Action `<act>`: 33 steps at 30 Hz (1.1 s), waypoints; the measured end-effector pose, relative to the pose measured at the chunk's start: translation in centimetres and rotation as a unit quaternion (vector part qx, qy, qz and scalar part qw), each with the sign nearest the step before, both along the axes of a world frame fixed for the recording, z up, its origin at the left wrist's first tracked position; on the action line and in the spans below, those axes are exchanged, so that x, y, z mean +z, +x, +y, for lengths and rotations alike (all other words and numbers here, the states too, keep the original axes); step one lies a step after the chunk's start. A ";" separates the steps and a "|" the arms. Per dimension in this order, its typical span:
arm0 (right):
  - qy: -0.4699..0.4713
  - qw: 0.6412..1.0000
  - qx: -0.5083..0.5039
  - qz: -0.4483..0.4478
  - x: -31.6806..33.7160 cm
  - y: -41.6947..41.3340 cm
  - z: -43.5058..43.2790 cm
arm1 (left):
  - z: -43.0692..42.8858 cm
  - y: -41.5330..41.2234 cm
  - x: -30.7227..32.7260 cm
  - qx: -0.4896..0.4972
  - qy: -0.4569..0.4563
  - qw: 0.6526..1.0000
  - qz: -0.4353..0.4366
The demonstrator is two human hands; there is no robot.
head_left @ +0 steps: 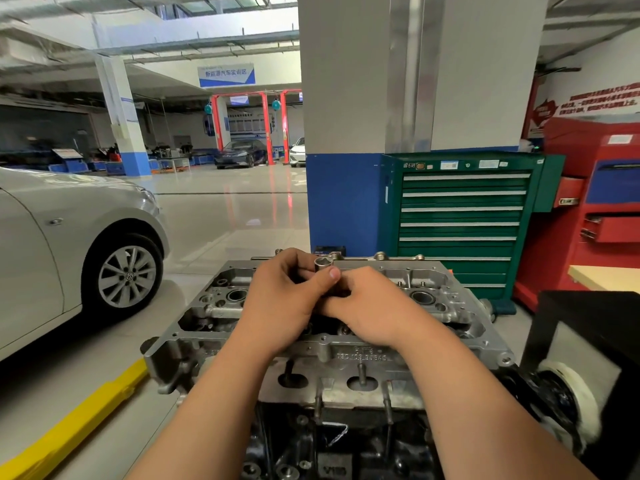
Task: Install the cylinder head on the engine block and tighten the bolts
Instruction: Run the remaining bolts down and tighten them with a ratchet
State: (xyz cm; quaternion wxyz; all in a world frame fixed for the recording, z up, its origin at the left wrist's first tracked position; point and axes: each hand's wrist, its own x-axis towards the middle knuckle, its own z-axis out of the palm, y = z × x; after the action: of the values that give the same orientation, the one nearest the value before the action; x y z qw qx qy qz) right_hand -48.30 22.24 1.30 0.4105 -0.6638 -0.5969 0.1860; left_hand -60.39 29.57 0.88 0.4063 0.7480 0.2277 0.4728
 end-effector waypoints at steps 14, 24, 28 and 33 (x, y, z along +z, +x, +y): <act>0.186 0.906 -0.235 0.300 -0.5 1.7 0.3 | -3.0 5.2 2.8 0.089 -0.119 0.986 -0.082; 0.185 0.921 -0.268 0.213 -0.5 1.4 -0.2 | -1.0 4.5 3.1 -0.045 -0.160 0.986 -0.001; 0.183 0.926 -0.260 0.205 -0.6 1.4 -0.1 | -0.6 4.2 3.1 -0.123 -0.187 0.975 0.009; 0.184 0.925 -0.265 0.199 -0.8 1.5 0.0 | 0.0 4.0 3.1 -0.161 -0.213 0.964 0.020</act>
State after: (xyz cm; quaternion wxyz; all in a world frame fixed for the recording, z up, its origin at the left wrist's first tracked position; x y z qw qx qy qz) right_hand -46.77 22.24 0.55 0.6705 -0.6594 -0.3291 0.0858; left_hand -56.36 29.57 3.94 0.6224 0.6802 0.2076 0.3269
